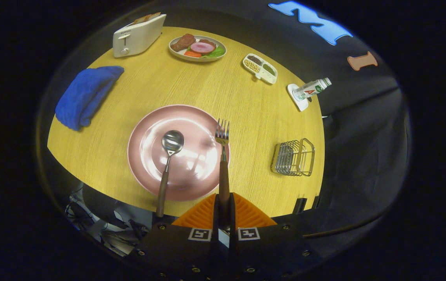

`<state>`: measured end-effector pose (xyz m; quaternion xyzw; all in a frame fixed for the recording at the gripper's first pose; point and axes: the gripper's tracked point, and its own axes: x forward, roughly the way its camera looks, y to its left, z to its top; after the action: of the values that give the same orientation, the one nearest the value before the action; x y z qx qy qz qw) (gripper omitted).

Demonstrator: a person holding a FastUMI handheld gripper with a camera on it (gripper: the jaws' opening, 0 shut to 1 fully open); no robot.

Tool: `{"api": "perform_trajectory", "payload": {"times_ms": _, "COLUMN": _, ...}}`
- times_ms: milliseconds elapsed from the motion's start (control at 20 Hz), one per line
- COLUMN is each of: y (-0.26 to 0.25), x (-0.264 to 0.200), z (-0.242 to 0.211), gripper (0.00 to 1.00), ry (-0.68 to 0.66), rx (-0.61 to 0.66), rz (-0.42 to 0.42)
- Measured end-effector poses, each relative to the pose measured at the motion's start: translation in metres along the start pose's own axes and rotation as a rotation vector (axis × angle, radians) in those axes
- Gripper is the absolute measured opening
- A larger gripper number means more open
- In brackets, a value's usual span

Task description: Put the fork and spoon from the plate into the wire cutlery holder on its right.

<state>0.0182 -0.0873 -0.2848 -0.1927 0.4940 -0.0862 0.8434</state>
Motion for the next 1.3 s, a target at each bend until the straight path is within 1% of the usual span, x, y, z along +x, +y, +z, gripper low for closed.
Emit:
{"api": "perform_trajectory", "payload": {"times_ms": 150, "y": -0.017, "x": -0.008, "z": 0.004, "gripper": 0.11, "ry": -0.01, "rx": 0.057, "rz": -0.014}}
{"api": "perform_trajectory", "payload": {"times_ms": 400, "y": -0.064, "x": -0.01, "z": 0.0, "gripper": 0.1, "ry": 0.008, "rx": 0.16, "rz": -0.07}}
{"api": "perform_trajectory", "payload": {"times_ms": 850, "y": -0.141, "x": 0.008, "z": -0.018, "gripper": 0.1, "ry": 0.069, "rx": 0.326, "rz": -0.135}}
{"api": "perform_trajectory", "payload": {"times_ms": 1050, "y": -0.159, "x": 0.023, "z": -0.027, "gripper": 0.1, "ry": 0.102, "rx": 0.372, "rz": -0.135}}
{"api": "perform_trajectory", "payload": {"times_ms": 1300, "y": -0.167, "x": 0.043, "z": -0.028, "gripper": 0.1, "ry": 0.15, "rx": 0.38, "rz": -0.108}}
